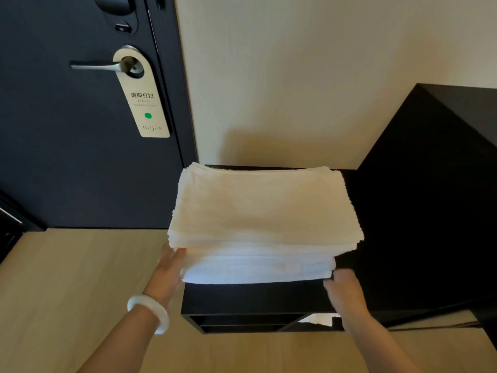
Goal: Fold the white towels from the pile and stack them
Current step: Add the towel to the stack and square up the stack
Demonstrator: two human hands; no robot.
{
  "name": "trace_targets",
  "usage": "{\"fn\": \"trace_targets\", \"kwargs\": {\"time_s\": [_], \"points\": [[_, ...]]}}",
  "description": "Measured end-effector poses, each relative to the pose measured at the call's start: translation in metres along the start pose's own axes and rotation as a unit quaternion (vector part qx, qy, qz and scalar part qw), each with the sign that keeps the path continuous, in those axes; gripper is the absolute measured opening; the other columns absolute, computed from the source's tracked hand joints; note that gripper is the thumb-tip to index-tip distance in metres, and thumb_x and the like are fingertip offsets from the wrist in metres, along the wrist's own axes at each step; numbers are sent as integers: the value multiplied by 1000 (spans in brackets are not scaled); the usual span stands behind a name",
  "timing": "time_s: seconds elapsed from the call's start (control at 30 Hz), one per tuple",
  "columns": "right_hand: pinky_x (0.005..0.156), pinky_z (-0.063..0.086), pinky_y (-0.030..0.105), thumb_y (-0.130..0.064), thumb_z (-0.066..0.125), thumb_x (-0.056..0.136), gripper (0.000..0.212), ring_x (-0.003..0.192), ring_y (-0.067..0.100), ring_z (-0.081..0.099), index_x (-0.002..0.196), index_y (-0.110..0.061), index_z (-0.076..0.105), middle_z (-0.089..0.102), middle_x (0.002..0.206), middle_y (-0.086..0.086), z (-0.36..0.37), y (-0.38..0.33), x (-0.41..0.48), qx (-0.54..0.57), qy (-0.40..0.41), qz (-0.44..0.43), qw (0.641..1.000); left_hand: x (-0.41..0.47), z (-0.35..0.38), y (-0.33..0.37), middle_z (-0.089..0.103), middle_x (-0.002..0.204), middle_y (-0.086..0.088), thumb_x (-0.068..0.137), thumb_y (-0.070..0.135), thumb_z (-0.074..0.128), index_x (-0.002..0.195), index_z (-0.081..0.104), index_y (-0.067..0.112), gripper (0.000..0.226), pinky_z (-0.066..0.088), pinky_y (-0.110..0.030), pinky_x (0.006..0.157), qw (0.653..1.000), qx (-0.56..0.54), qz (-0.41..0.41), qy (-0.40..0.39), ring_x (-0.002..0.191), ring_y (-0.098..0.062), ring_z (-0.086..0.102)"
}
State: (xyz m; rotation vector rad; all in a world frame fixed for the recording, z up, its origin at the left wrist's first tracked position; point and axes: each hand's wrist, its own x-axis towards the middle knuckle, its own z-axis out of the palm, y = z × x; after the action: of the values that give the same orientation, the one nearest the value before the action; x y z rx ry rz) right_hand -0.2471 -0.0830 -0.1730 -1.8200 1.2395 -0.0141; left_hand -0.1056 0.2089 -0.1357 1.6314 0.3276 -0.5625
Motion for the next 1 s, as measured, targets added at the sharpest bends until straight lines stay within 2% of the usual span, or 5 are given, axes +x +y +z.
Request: {"fn": "trace_targets", "kwargs": {"time_s": [0.1, 0.23, 0.33, 0.47, 1.0], "points": [[62, 45, 17, -13, 57, 94, 12, 85, 10, 66, 94, -18, 68, 66, 92, -3, -15, -23, -12, -225, -87, -60, 969, -33, 7, 10, 55, 116, -15, 100, 20, 50, 122, 52, 3, 28, 44, -44, 92, 960, 256, 13, 110, 107, -34, 53], [64, 57, 27, -7, 62, 91, 12, 78, 12, 66, 87, -17, 68, 68, 83, 0, -54, -58, -15, -71, 19, -89, 993, -77, 26, 23, 62, 85, 6, 97, 18, 53, 82, 60, 23, 17, 55, -34, 69, 890, 413, 194, 4, 78, -14, 61], [61, 57, 30, -10, 59, 96, 10, 82, 19, 67, 105, -12, 57, 65, 97, 9, -73, -67, -16, 111, 75, -56, 989, -83, 46, 37, 63, 109, 2, 81, 4, 71, 100, 68, 18, 23, 55, -36, 81, 782, 430, 450, 39, 101, -20, 61], [60, 60, 33, -16, 67, 91, 16, 78, 26, 73, 103, -11, 58, 69, 95, 13, -75, -77, -21, 296, 7, 13, 955, -50, 58, 42, 23, 160, -10, 89, 29, 67, 152, 33, 15, 73, 17, -51, 119, 664, 574, 477, 47, 148, -35, 16], [96, 52, 49, -25, 75, 85, 45, 105, 25, 57, 123, -14, 55, 59, 115, 3, -76, -120, 23, 315, 41, 31, 948, -24, 65, 17, -43, 151, -6, 100, 56, 20, 146, -35, 23, 79, -7, -56, 119, 648, 695, 308, 45, 140, -38, -35]]}}
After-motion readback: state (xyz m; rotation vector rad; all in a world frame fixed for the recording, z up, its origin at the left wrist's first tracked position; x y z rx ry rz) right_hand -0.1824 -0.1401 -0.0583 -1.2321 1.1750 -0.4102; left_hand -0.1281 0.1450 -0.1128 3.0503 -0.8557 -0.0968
